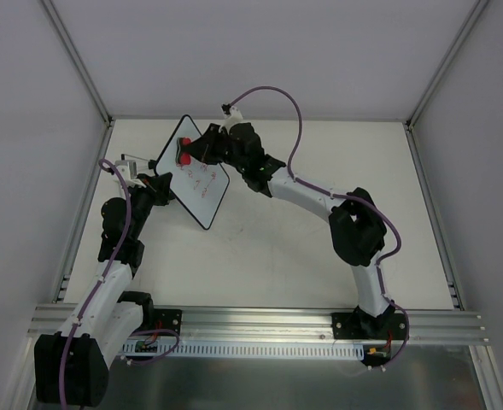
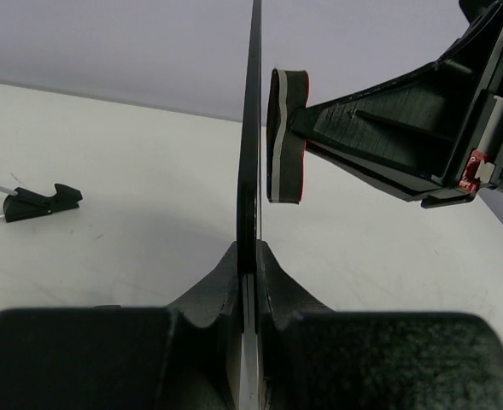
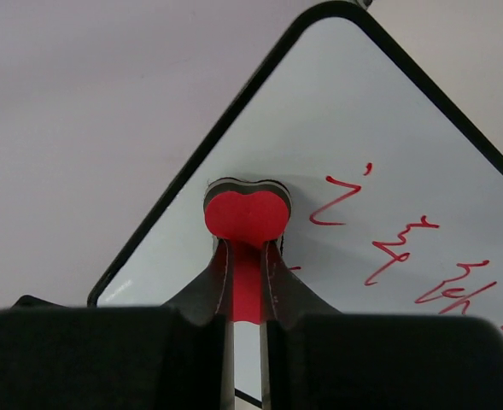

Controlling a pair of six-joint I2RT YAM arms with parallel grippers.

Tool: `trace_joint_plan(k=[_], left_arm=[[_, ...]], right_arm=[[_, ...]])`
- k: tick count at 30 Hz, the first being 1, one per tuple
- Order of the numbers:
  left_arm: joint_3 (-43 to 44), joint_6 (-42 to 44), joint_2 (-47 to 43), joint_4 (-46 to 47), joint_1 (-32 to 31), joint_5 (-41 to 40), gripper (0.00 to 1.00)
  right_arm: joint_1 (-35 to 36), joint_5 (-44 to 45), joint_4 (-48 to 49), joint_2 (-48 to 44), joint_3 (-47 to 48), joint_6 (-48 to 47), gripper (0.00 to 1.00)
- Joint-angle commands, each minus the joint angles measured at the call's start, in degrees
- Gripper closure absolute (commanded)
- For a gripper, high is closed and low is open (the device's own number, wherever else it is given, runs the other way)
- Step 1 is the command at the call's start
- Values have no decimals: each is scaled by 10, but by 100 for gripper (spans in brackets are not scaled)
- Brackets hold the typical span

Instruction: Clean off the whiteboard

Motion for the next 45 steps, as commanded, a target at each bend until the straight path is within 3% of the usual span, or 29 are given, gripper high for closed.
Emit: trace_joint_plan(k=[1, 7, 11, 17, 24, 36, 45], left_arm=[[4, 33, 10, -35, -8, 26, 100], [11, 34, 11, -37, -10, 30, 100], [12, 35, 9, -38, -10, 32, 100], [8, 34, 5, -41, -10, 40, 100], [0, 19, 0, -46, -13, 48, 100], [0, 17, -2, -57, -19, 61, 100], [0, 17, 2, -59, -21, 79, 100]], right_arm=[[9, -12, 50, -2, 28, -2, 91], [11, 6, 37, -9, -38, 25, 91], [7, 43, 41, -25, -153, 49, 93], [-5, 47, 63, -6, -229, 86, 96], [-1, 22, 72, 1, -200, 80, 96], [24, -19, 104, -15, -48, 52, 92], [31, -41, 106, -18, -37, 27, 91]])
